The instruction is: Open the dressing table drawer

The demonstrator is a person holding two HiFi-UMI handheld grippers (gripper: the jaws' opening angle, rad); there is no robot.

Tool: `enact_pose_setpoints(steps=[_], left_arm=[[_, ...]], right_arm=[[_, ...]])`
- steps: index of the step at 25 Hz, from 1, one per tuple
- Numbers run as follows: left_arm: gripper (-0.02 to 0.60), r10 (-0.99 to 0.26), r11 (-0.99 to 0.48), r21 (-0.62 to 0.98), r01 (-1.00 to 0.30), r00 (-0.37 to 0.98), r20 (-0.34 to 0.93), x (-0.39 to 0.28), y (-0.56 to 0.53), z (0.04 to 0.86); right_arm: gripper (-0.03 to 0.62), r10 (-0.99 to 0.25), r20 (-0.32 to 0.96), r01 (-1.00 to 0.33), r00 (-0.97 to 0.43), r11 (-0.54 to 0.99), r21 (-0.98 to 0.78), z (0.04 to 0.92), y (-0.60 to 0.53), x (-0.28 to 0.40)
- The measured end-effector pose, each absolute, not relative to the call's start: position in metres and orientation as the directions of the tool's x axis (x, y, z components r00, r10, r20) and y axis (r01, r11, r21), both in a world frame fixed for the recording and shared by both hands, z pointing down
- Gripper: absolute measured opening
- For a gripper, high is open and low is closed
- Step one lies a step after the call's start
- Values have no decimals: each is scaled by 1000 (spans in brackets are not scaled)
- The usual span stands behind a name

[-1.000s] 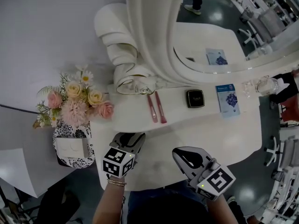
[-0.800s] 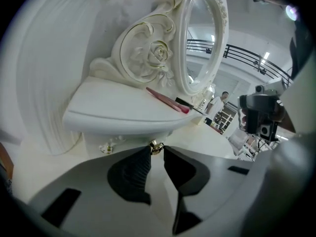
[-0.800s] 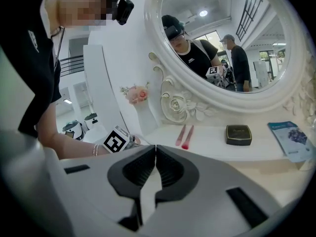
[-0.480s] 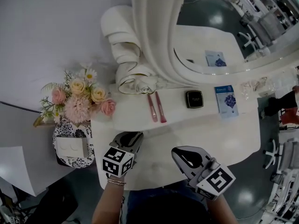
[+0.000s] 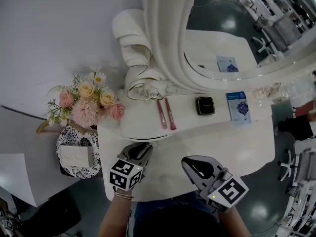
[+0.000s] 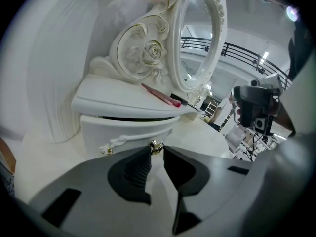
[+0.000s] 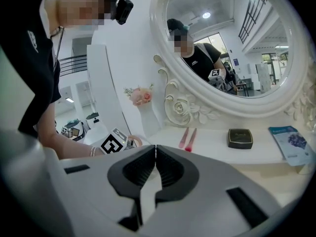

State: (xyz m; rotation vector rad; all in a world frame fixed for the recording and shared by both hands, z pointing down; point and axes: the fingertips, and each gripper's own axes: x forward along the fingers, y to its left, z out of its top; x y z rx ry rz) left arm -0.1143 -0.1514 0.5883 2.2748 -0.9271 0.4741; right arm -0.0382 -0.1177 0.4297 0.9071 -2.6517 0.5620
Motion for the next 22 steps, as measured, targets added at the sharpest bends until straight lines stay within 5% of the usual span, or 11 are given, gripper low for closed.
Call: enact_pose_setpoints(steps=[22], left_arm=[[89, -486, -536, 429, -727, 681, 547, -110, -126, 589]], right_arm=[[20, -512, 387, -623, -767, 740, -254, 427, -115, -34]])
